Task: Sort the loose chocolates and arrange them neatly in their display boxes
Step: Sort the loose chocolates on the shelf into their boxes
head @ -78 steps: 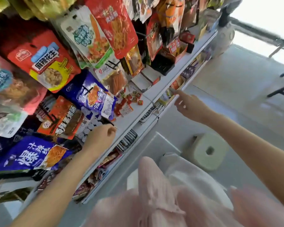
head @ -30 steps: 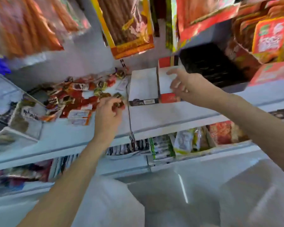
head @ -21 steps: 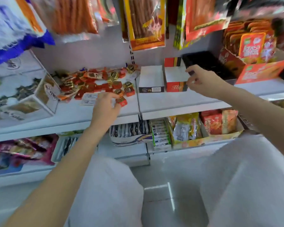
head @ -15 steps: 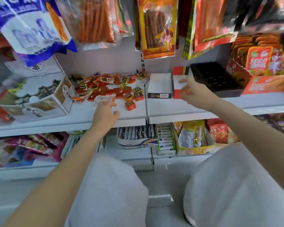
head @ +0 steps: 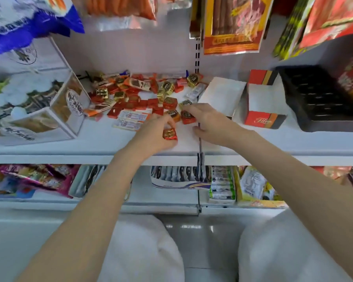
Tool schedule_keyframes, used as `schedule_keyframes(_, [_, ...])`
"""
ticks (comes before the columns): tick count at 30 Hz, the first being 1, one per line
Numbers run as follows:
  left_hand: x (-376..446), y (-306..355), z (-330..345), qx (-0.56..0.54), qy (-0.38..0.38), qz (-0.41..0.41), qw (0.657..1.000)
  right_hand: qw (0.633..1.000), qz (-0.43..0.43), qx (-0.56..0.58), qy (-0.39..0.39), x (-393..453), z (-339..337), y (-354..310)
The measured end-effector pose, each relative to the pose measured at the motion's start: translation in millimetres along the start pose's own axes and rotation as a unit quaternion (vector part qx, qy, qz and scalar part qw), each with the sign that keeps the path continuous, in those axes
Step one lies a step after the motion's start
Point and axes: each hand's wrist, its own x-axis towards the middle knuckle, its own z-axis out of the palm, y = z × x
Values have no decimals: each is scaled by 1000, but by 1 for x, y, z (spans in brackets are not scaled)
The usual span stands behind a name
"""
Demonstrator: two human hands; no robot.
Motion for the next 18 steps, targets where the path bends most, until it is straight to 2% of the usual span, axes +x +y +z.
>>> schedule_keyframes(3, [-1, -9, -9, -16, -7, 9, 1000, 993, -19, -110, 28, 10, 6, -1])
schedule_keyframes(5, [0, -13, -13, -19, 11, -2, 1000, 991, -33, -124, 38, 13, 4, 0])
schedule_keyframes(9, [1, -14, -14, -46, 18, -16, 999, 999, -31, -24, -29, 6, -9, 0])
schedule_keyframes(10, [0, -12, -13, -43, 13, -13, 999, 999, -26, 4, -22, 1, -16, 1])
schedule_keyframes(14, [-4, 2, -13, -63, 42, 10, 997, 987, 65, 95, 117, -16, -51, 11])
schedule_keyframes(18, [6, 26, -10, -101, 117, 23, 988, 945, 197, 96, 243, -33, -72, 40])
